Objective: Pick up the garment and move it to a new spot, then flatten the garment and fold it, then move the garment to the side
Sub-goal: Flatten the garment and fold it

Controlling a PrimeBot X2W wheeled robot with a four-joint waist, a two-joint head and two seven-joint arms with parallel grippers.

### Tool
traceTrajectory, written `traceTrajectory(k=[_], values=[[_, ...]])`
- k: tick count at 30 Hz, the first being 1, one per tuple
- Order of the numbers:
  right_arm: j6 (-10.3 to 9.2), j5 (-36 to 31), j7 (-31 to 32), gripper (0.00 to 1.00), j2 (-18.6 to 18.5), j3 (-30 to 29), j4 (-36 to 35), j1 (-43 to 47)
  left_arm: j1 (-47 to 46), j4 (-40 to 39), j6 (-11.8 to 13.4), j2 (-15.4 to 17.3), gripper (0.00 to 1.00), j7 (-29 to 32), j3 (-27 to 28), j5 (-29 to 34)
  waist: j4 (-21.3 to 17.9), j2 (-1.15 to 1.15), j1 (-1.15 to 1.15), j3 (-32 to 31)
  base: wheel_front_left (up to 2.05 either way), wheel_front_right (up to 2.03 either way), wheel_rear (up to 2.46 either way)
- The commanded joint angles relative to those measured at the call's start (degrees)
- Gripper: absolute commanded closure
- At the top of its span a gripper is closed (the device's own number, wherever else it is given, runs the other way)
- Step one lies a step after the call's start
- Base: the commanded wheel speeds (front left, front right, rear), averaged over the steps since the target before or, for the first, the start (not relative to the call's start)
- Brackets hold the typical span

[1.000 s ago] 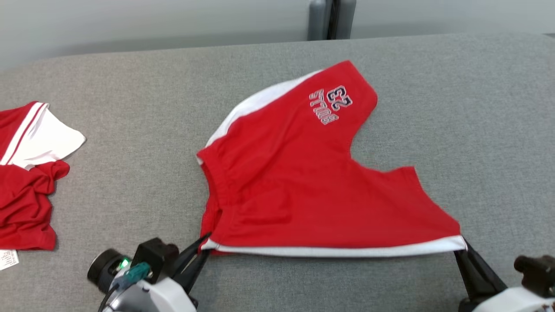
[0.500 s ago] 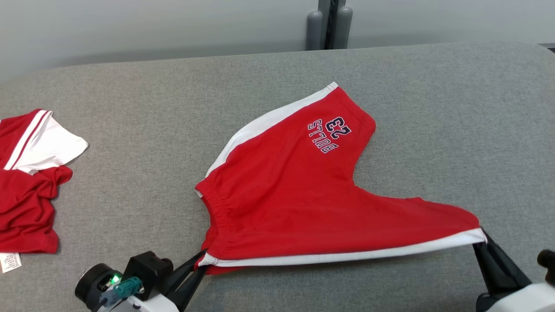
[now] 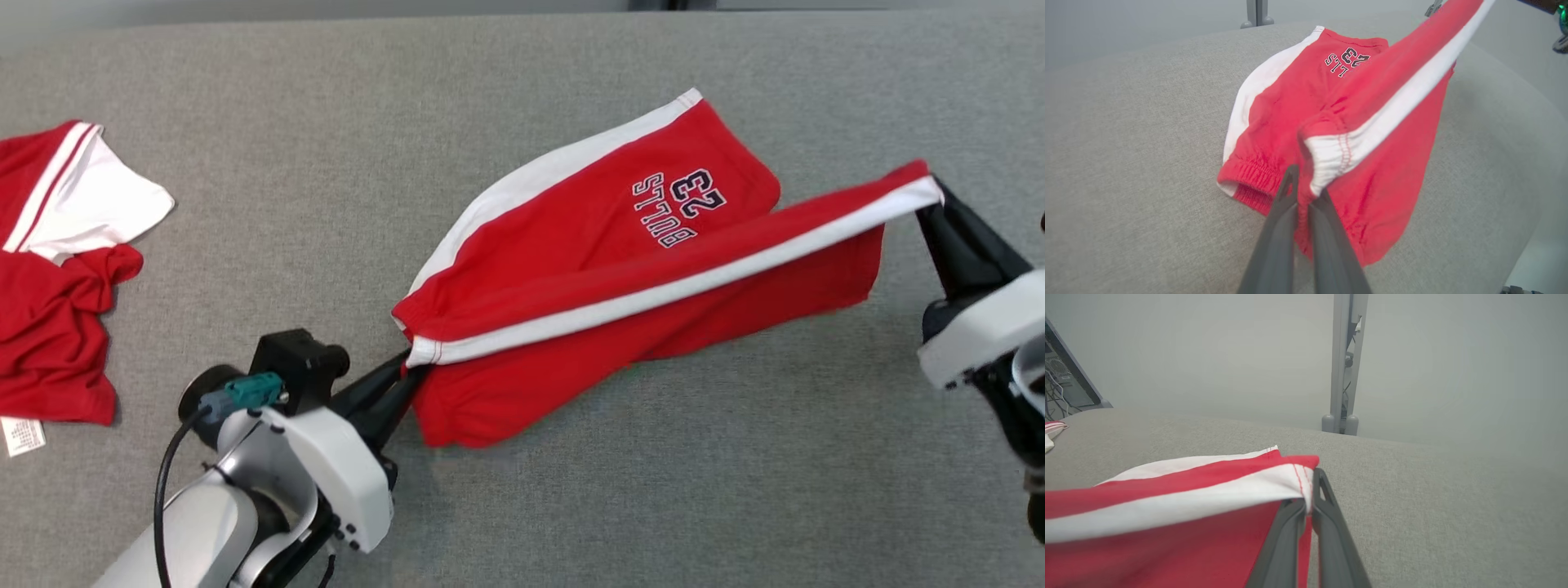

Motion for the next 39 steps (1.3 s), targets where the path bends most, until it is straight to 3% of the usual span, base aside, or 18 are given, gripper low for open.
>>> traceTrajectory(k=[1, 8, 19, 20, 21, 22, 23, 24, 25, 26, 31, 35, 39], values=[[-0.29, 1.3, -0.69, 1.0, -2.34, 1.75, 3.2, -4.93, -3.22, 2.24, -0.89, -1.07, 1.0, -0.46, 0.17, -0.28, 3.22, 0.0, 0.0, 4.4, 0.0, 0.0, 0.0], [-0.22, 5.1, -2.03, 1.0, -9.07, 12.6, 16.67, -22.82, -12.85, 10.61, -4.18, -6.71, 1.0, -3.82, -0.18, -0.4, 8.47, 0.0, 0.0, 10.67, 0.0, 0.0, 0.0], [-0.21, 11.69, -4.95, 1.0, -11.12, 25.95, 31.79, -36.92, -20.31, 21.2, -6.64, -11.68, 1.0, -6.85, -2.01, -0.83, 11.81, 0.0, 0.0, 13.06, 0.0, 0.0, 0.0], [-0.21, 12.25, -5.25, 1.0, -11.14, 27.15, 32.84, -37.73, -20.75, 22.06, -6.87, -12.1, 0.96, -6.93, -2.33, -0.98, 11.94, 0.0, 0.0, 13.15, 0.0, 0.0, 0.0], [-0.21, 12.77, -5.68, 1.0, -11.2, 28.14, 33.84, -38.53, -21.13, 22.84, -6.99, -12.43, 0.79, -7.06, -2.62, -1.0, 12.03, 0.0, 0.0, 13.26, 0.0, 0.0, 0.0], [-0.2, 13.33, -6.12, 1.0, -11.13, 29.13, 34.65, -39.21, -21.42, 23.52, -7.1, -12.68, 0.55, -7.33, -2.79, -0.97, 12.05, 0.0, 0.0, 13.35, 0.0, 0.0, 0.0], [-0.19, 13.91, -6.71, 0.84, -11.08, 30.06, 35.37, -39.72, -21.65, 24.14, -7.05, -12.95, 0.0, -8.06, -2.63, -0.9, 12.04, 0.0, 0.0, 13.37, 0.0, 0.0, 0.0], [-0.18, 14.4, -7.41, 0.55, -11.04, 30.88, 36.11, -40.02, -21.73, 24.66, -6.97, -13.28, 0.0, -8.75, -2.51, -0.89, 11.99, 0.0, 0.0, 13.36, 0.0, 0.0, 0.0], [-0.18, 15.01, -8.33, 0.08, -10.9, 31.55, 36.54, -40.15, -21.57, 25.08, -6.75, -13.57, 0.0, -9.57, -2.3, -0.93, 11.89, 0.0, 0.0, 13.29, 0.0, 0.0, 0.0], [-0.18, 15.45, -9.43, 0.0, -10.82, 32.05, 37.14, -40.19, -21.11, 25.4, -6.54, -13.87, 0.0, -10.59, -1.87, -1.15, 11.74, 0.0, 0.0, 13.14, 0.0, 0.0, 0.0], [-0.18, 16.69, -16.45, 0.0, -10.15, 31.65, 40.17, -37.95, -17.54, 25.49, -3.15, -15.36, 0.0, -17.37, 1.46, -2.2, 10.5, 0.0, 0.0, 11.58, 0.0, 0.0, 0.0], [-0.17, 16.11, -23.05, 0.0, -8.09, 28.28, 42.18, -35.08, -13.75, 24.0, 0.84, -16.4, 0.0, -23.59, 4.93, -2.84, 8.99, 0.0, 0.0, 9.98, 0.0, 0.0, 0.0], [-0.17, 13.39, -25.6, 0.0, -6.15, 22.92, 40.83, -31.01, -10.77, 21.26, 4.57, -16.78, 0.0, -27.92, 8.1, -1.84, 7.34, 0.0, 0.0, 8.69, 0.0, 0.0, 0.0]])
